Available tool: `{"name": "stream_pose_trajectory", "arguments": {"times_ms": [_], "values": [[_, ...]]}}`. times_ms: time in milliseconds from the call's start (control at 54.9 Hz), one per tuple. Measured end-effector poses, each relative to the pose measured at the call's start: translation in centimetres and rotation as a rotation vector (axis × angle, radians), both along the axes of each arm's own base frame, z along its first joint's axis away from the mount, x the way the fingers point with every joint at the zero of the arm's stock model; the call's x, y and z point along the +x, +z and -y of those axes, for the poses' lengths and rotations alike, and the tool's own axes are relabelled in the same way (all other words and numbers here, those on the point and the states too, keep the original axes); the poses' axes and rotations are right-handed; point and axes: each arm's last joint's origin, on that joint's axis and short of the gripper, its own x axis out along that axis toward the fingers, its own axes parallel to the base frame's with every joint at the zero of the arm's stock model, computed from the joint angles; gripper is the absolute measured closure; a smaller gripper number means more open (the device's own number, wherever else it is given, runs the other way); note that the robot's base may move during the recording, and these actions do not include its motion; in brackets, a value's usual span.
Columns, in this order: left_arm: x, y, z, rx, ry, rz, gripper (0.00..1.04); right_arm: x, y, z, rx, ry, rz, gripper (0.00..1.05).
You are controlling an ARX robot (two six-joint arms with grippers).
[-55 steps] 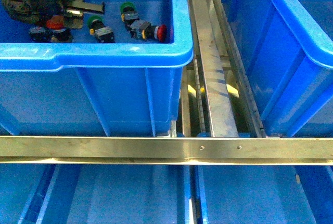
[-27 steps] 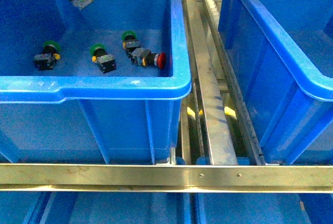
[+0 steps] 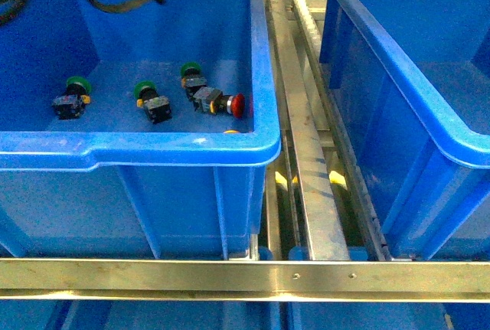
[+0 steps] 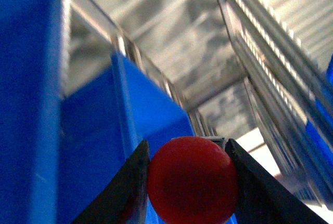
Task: Pick red and yellow buttons and place in box
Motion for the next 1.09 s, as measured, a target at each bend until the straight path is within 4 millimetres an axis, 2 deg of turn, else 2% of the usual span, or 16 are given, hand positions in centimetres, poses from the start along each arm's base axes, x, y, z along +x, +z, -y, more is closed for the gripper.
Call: {"name": "stream_pose_trajectory", "arguments": {"times_ms": [91,201,401,565,656,747,857,911,1021,1094], "values": [[-0.1,-1.0,3.5,0.066,-0.162,-0.043,0.71,0.0,0.0,0.0,0.000,0.000,0.000,0.06],[-0.5,-0.6,5.6,0.116,-0.261,-0.037,0.71,0.0,0.0,0.0,0.000,0.000,0.000,0.06],[-0.7,0.0,6.3,0.149,-0.304,-0.012,0.71,0.0,0.0,0.0,0.000,0.000,0.000,0.06],[-1.4,0.5,7.0,0.086,-0.303,0.041,0.71,0.2,0.3,0.0,0.018,-0.040,0.018,0.06],[-1.7,0.7,7.1,0.034,-0.287,0.063,0.71,1.6,2.2,-0.1,0.030,-0.027,0.103,0.06],[-2.0,0.9,7.4,-0.005,-0.281,0.059,0.71,3.9,6.3,-0.1,0.069,0.032,0.207,0.06],[-2.3,0.7,8.0,-0.030,-0.288,0.049,0.71,7.1,10.8,0.2,0.234,0.072,0.283,0.06],[-2.3,0.3,8.2,-0.032,-0.293,0.036,0.71,8.4,12.2,0.3,0.342,0.083,0.304,0.06],[-2.2,-0.2,8.3,-0.038,-0.288,0.018,0.71,9.9,13.0,0.1,0.624,0.114,0.316,0.06],[-2.4,-0.3,8.5,-0.054,-0.286,0.023,0.71,10.9,12.5,-1.1,0.910,0.157,0.318,0.06]]}}
